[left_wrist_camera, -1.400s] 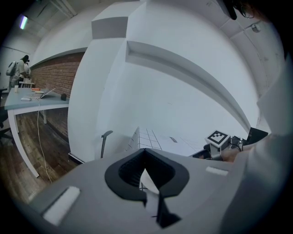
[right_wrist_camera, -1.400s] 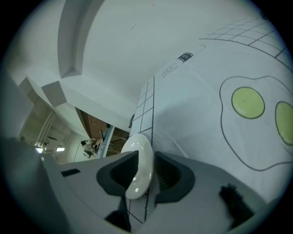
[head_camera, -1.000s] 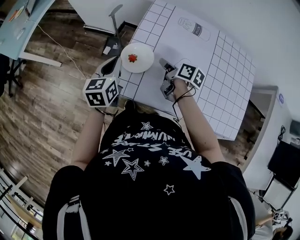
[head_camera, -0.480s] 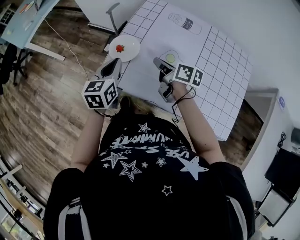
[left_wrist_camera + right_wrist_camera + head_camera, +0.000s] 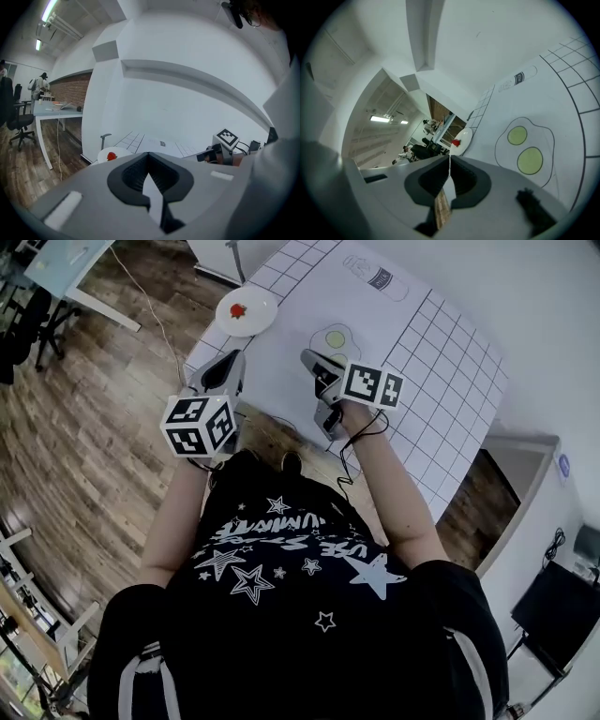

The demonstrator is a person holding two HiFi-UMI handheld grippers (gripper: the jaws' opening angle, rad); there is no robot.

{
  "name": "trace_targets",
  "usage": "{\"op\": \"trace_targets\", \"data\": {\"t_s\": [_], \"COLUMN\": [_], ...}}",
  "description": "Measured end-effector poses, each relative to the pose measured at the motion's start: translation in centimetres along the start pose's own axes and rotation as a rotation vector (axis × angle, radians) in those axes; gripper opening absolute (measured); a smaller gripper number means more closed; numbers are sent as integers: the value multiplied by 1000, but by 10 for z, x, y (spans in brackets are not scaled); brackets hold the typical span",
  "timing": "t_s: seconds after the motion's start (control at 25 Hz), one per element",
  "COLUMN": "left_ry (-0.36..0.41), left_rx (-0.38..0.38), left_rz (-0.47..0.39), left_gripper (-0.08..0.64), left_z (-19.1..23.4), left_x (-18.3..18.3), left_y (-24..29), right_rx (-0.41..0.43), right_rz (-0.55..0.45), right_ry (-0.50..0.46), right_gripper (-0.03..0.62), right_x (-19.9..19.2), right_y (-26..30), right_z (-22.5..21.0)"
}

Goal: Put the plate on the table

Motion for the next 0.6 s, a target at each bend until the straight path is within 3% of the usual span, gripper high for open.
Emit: {"op": "trace_targets", "data": {"t_s": [0.28,0.6], "left_ry": [-17,-60], "left_rx": [14,0], "left_rz": [8,-16], "left_gripper": [9,9], "left_z": [-7,-11], "left_x": [-19,-40], "left_y": [-20,-66], "right_rx": [38,15], "right_rz": [-5,2], "right_ry": [-13,-77], "right_gripper": [18,18], "right_x": [-16,-50], "right_y": [-5,-13], "right_z": [9,42]}}
Point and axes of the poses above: the fingertips, and each gripper's own axes: y forward along the fingers, z to its left, x out of its top, the point moved 9 cm from there along -y, backward along the fingers, and after that the axes turned 2 degrees about z, right-handed, at the moved point
